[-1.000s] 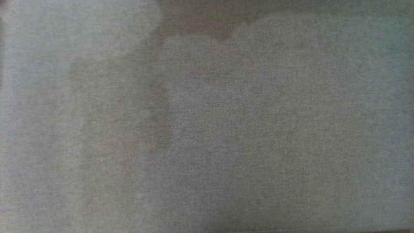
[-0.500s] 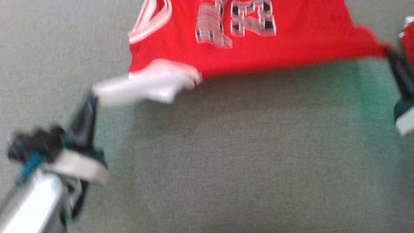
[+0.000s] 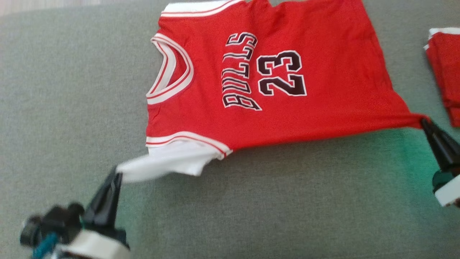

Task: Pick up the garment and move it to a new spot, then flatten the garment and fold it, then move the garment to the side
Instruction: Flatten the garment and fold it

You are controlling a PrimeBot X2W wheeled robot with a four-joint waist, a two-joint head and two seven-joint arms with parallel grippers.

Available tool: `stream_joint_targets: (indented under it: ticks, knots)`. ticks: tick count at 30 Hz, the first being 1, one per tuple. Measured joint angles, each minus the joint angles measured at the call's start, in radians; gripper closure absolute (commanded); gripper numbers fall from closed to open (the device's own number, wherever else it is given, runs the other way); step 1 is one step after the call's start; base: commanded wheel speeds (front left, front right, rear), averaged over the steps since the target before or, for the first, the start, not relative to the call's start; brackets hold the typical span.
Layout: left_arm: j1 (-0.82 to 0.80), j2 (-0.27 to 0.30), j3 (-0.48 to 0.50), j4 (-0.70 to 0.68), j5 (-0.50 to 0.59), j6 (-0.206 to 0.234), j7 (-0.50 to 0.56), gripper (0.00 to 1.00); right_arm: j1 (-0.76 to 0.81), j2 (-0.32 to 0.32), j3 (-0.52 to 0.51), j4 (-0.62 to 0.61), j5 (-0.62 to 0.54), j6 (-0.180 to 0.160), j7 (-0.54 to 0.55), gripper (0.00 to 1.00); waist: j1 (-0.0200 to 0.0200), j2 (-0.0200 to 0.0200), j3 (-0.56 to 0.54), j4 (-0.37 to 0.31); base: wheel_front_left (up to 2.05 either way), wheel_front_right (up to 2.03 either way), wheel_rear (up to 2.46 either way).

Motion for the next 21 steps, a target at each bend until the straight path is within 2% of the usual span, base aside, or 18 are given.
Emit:
stream_joint_targets:
  ticks: [3,9,14,18,19,20,21]
  knots:
    - [-0.08,0.011,0.006,-0.001,0.021,-0.007,0.018,1.0,-0.012,0.009,-0.038,-0.012,-0.013,0.0,0.0,1.0,0.0001,0.0,0.024,0.005,0.0,0.0,0.0]
    - [-0.388,0.015,-0.009,0.071,0.109,-0.08,0.073,1.0,-0.133,0.02,-0.062,-0.003,-0.033,0.0,0.014,1.0,0.0002,0.0,0.091,0.016,0.0,0.0,0.0]
    - [-0.625,-0.012,-0.046,0.198,0.176,-0.156,0.093,1.0,-0.279,0.034,-0.06,0.029,-0.052,0.0,0.061,1.0,0.0003,-0.0001,0.155,0.021,0.0,0.0,0.0]
    - [-0.774,-0.056,-0.072,0.292,0.222,-0.198,0.092,1.0,-0.367,0.044,-0.04,0.062,-0.058,0.0,0.074,1.0,0.0004,-0.0001,0.202,0.021,0.0,0.0,0.0]
    - [-0.805,-0.069,-0.076,0.317,0.226,-0.203,0.09,0.92,-0.385,0.047,-0.034,0.072,-0.058,0.0,0.074,1.0,0.0003,-0.0001,0.213,0.02,0.0,0.0,0.0]
    - [-0.83,-0.081,-0.078,0.34,0.231,-0.208,0.081,0.4,-0.402,0.054,-0.031,0.081,-0.058,0.0,0.073,0.51,0.0004,-0.0001,0.222,0.02,0.0,0.0,0.0]
    - [-0.849,-0.095,-0.077,0.36,0.235,-0.208,0.068,0.0,-0.416,0.064,-0.03,0.089,-0.056,0.0,0.072,0.0,0.0004,-0.0001,0.231,0.02,0.0,0.0,0.0]
